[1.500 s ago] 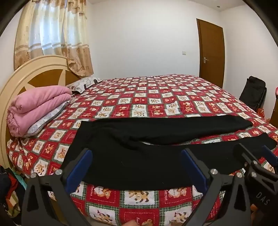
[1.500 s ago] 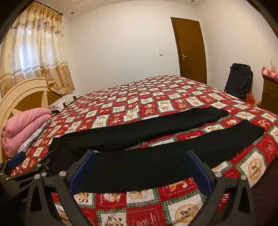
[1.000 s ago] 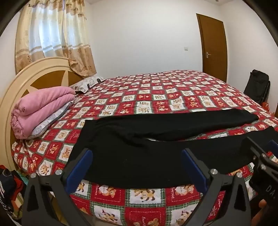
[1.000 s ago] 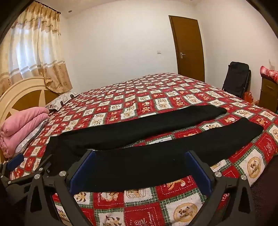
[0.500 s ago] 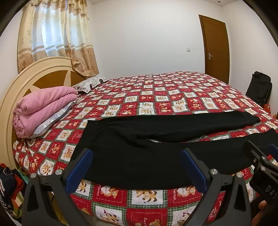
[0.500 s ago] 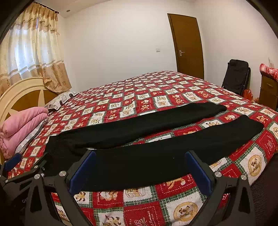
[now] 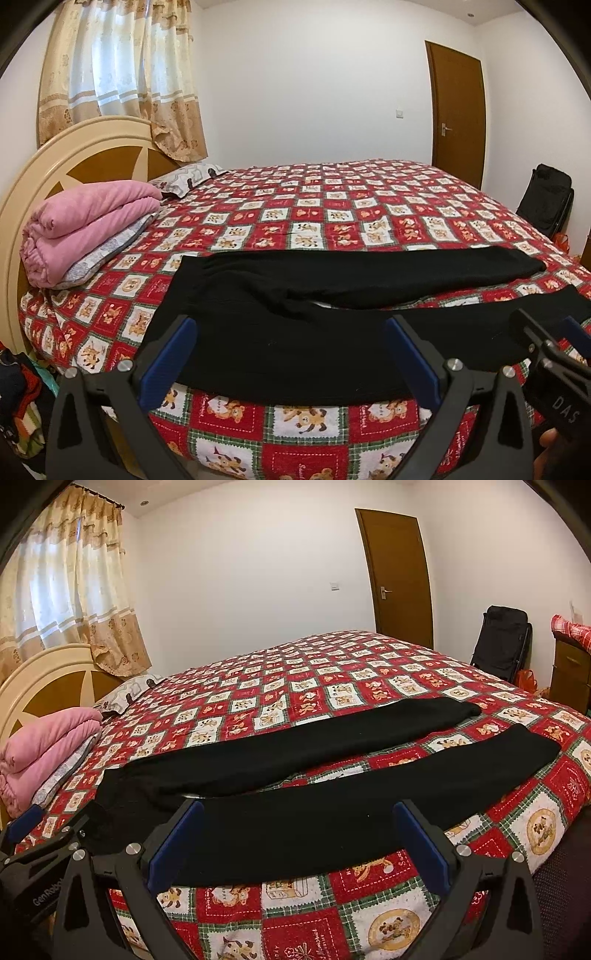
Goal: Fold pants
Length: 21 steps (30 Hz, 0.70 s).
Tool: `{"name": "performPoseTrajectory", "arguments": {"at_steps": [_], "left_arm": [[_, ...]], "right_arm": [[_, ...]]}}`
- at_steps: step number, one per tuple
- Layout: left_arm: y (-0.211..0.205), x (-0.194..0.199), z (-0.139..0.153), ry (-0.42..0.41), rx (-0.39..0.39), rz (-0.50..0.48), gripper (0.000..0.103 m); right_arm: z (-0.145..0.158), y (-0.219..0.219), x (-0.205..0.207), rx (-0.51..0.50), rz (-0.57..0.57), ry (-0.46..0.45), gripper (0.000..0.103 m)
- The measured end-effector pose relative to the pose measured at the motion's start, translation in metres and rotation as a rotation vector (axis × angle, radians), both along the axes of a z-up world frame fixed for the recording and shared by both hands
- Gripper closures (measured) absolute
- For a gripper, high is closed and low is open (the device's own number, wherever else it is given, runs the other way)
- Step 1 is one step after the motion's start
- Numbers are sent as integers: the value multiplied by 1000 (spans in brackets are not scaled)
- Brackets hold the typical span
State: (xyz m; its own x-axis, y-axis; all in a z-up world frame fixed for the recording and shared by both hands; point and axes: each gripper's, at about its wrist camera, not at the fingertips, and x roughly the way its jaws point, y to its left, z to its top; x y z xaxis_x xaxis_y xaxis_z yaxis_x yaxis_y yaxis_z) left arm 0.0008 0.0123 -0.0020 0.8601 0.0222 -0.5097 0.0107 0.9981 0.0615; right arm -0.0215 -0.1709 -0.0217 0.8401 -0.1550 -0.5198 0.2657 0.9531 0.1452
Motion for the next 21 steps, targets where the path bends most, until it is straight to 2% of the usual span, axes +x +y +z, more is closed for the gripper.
{"name": "performPoseTrajectory", "arguments": {"at_steps": [21], "left_arm": [[-4,1,-3,10,1,4,0]], "right_arm": [[-3,1,1,2,2,6,1]]}}
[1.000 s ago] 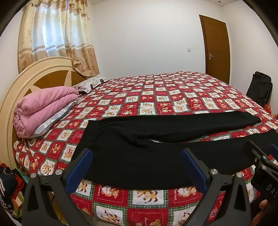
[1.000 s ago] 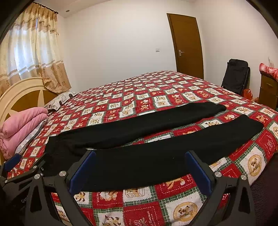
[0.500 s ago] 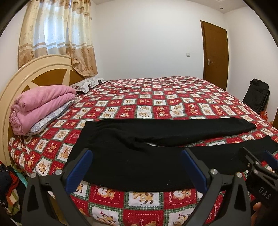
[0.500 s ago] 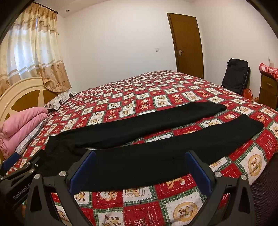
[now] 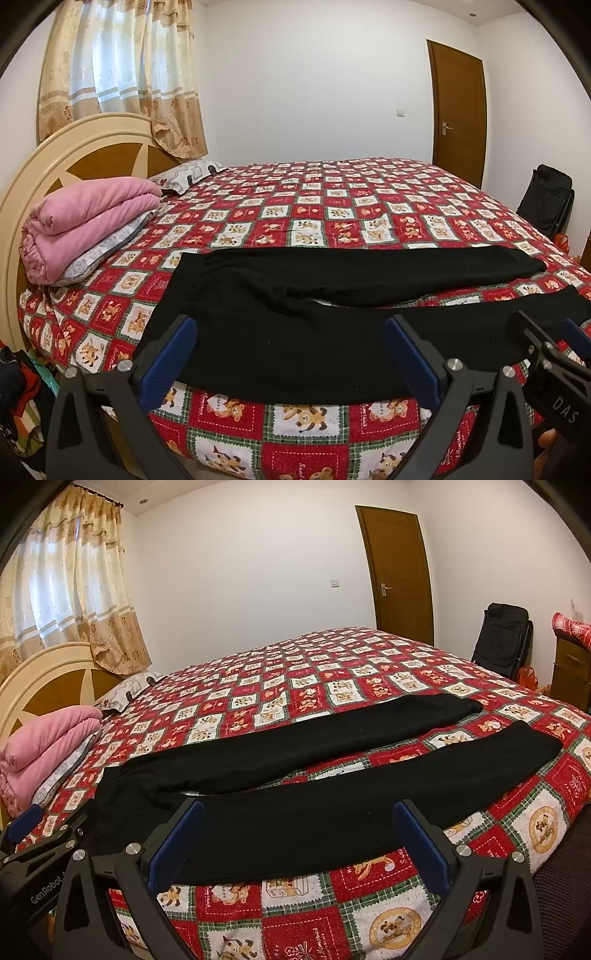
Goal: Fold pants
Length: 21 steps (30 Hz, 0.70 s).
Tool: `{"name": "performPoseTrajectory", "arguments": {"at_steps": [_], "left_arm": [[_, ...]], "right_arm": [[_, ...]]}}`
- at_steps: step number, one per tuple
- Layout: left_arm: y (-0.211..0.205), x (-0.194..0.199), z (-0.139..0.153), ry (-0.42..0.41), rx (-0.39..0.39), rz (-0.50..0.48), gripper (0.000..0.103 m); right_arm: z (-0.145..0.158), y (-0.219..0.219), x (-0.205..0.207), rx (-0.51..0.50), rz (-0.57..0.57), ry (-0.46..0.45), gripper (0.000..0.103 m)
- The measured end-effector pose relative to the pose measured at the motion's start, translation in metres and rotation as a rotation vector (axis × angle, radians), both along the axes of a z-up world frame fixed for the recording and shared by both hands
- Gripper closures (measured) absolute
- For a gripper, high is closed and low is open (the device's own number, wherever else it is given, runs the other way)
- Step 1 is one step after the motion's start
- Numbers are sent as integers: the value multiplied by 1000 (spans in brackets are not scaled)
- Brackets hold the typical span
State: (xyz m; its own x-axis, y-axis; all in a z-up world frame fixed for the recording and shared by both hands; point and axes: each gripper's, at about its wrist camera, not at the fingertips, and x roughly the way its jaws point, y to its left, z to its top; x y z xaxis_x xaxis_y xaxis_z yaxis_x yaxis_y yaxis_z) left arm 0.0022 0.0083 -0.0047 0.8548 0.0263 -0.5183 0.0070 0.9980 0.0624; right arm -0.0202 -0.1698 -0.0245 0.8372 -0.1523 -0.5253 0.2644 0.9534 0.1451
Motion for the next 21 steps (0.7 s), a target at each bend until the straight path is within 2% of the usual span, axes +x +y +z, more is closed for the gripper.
{"name": "performPoseTrajectory", "arguments": {"at_steps": [16,21], "left_arm": [[1,0,0,1,0,-1,0],[5,2,-9,19,0,8,0]], "right_arm": [[-2,3,0,1,3,3,1],[-5,5,2,1,11,12,1]]}}
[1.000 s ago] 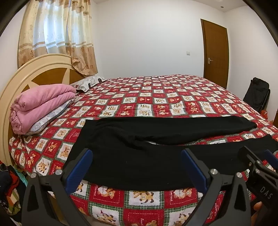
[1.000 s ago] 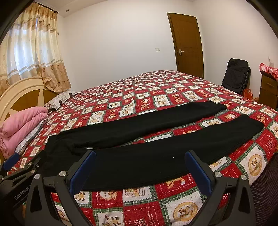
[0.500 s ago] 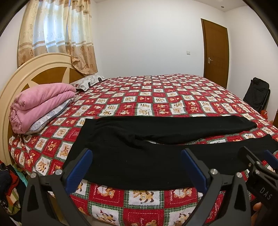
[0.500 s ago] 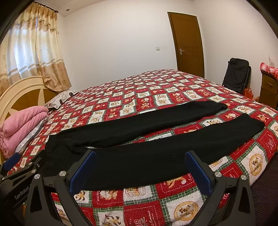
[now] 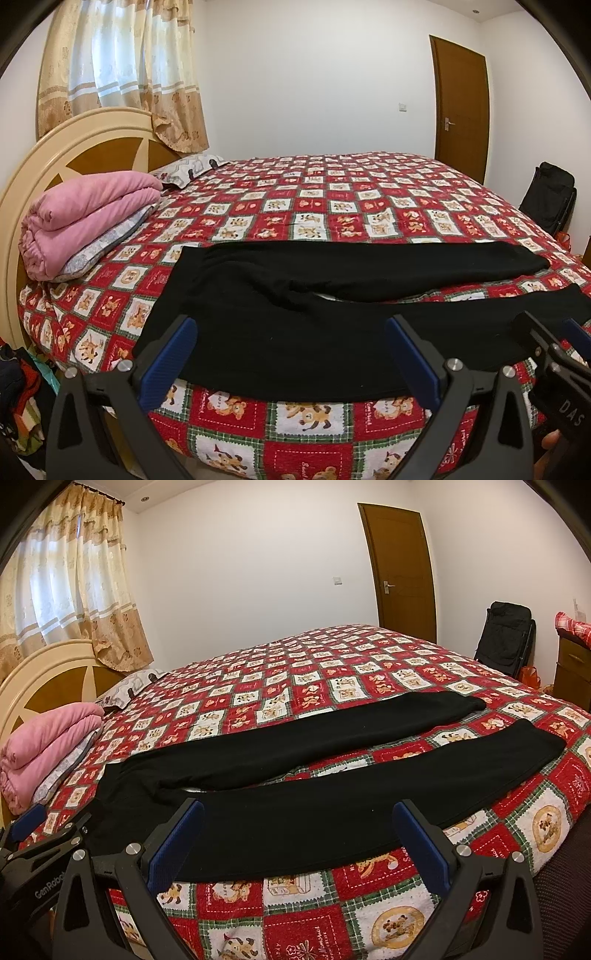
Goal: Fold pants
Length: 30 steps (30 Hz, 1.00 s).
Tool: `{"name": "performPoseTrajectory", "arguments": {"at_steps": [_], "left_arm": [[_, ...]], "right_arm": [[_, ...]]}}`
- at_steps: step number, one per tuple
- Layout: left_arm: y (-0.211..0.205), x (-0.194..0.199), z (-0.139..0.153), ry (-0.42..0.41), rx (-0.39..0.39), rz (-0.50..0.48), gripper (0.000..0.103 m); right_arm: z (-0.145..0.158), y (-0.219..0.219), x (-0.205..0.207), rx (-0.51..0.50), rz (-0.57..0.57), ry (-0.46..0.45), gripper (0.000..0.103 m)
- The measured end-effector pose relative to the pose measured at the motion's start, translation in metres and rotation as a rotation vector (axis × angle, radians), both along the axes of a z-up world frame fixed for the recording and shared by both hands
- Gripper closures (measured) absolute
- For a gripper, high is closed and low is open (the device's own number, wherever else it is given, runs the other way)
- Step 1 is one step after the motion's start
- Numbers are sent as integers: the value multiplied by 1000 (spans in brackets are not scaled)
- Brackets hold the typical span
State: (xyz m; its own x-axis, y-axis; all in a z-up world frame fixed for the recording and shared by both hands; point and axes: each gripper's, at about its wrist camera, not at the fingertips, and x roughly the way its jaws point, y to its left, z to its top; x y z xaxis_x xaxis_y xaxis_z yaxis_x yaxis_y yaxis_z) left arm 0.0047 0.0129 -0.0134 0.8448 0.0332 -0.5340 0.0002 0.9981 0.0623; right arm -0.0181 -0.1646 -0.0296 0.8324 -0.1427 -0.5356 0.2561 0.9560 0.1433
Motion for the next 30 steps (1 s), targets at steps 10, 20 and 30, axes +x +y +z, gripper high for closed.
{"name": "performPoseTrajectory", "arguments": {"at_steps": [10,20,30], "left_arm": [[18,29,-22,66,9,41,0],[81,105,-44,169,16,98,0],[177,220,-51,269,-30,237,0]], "right_arm": [[-13,-13,15,9,-6,37,1],[-22,-19,92,-38,126,107,1],[-32,9,227,-139,385,225,23]]}}
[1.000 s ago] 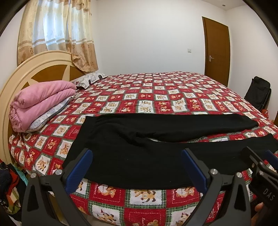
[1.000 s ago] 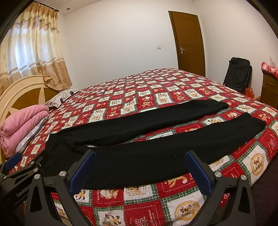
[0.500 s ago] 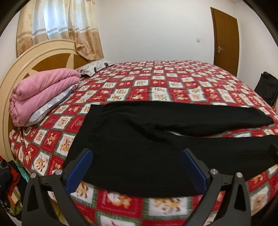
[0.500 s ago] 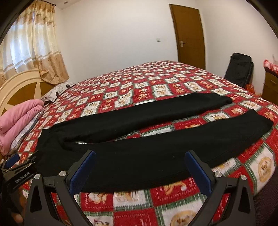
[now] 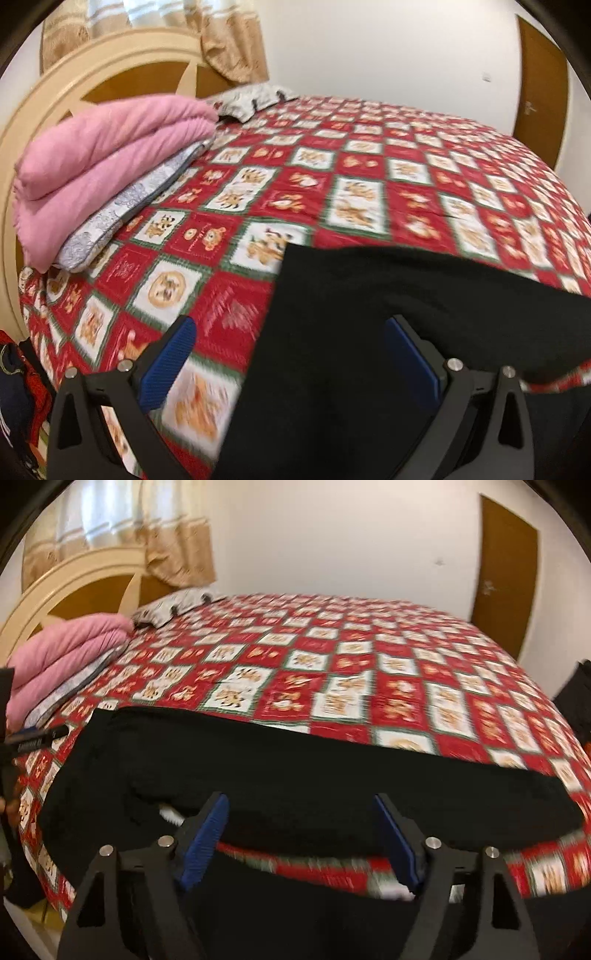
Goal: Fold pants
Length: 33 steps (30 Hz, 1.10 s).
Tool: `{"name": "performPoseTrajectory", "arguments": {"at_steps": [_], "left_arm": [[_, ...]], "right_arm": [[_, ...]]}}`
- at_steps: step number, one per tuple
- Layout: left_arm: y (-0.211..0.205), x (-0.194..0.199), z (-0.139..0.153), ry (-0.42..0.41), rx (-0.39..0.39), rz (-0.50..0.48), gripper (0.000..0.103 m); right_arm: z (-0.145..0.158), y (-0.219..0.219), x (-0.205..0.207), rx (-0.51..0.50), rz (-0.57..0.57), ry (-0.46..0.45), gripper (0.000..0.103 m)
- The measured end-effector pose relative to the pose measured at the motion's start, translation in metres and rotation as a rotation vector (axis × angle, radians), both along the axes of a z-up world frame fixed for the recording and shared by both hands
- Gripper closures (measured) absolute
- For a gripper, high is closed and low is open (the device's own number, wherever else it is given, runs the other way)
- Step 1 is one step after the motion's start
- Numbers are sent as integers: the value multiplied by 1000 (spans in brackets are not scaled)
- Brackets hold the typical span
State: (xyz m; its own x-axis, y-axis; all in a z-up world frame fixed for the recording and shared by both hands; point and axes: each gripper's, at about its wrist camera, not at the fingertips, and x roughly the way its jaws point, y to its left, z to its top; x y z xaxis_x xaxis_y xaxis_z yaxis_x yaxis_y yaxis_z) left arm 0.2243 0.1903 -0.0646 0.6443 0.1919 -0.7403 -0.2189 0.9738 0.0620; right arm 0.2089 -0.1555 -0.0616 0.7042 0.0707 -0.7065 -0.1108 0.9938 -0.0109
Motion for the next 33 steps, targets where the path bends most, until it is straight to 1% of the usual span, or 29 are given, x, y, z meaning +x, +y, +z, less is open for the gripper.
{"name": "performPoseTrajectory", "arguments": {"at_steps": [4,7,11,14,16,18,19,21,22,23,24,25,26,27,28,29,30,31,32,33], "left_arm": [[25,43,-22,77,-78,37,0],[33,63,-36,112,-128,42,0],[36,84,-49,146,-126,33,0],[39,94,-57,166,-124,20,0],[41,100,-64,176,-140,18,0],[43,103,-69,175,-151,24,0],[41,104,-69,172,-145,24,0],[39,106,-69,179,-137,24,0],[38,107,-69,182,-138,24,0],[39,108,-69,183,-140,26,0],[39,109,-69,181,-143,28,0],[38,109,-69,175,-142,25,0],[37,110,-68,163,-141,16,0],[36,110,-68,146,-141,3,5],[35,109,-66,124,-145,-12,17],[33,108,-63,101,-157,-29,24],[33,107,-61,84,-177,-47,41],[32,106,-58,69,-220,-72,57],[33,106,-54,59,-241,-71,62],[33,104,-49,42,-228,-55,75]], "right_arm": [[-16,17,55,-21,71,88,23],[-23,28,88,-28,111,106,23],[-36,51,130,-70,204,133,23],[-55,61,158,-81,261,190,23],[-66,63,171,-64,277,230,23],[-79,64,180,-26,288,278,23],[-82,64,183,-2,292,291,23],[-84,63,182,31,301,280,25],[-84,64,181,30,320,280,33],[-83,65,179,39,344,283,51],[-82,66,179,55,372,293,61],[-80,67,178,81,396,314,81],[-78,68,177,95,404,330,88],[-77,71,176,84,403,330,91],[-75,74,173,63,409,325,96],[-73,77,169,39,411,315,97],[-70,78,166,29,406,307,97],[-65,78,162,31,398,296,98],[-58,77,157,41,389,275,98],[-49,76,152,45,383,250,98]]}}
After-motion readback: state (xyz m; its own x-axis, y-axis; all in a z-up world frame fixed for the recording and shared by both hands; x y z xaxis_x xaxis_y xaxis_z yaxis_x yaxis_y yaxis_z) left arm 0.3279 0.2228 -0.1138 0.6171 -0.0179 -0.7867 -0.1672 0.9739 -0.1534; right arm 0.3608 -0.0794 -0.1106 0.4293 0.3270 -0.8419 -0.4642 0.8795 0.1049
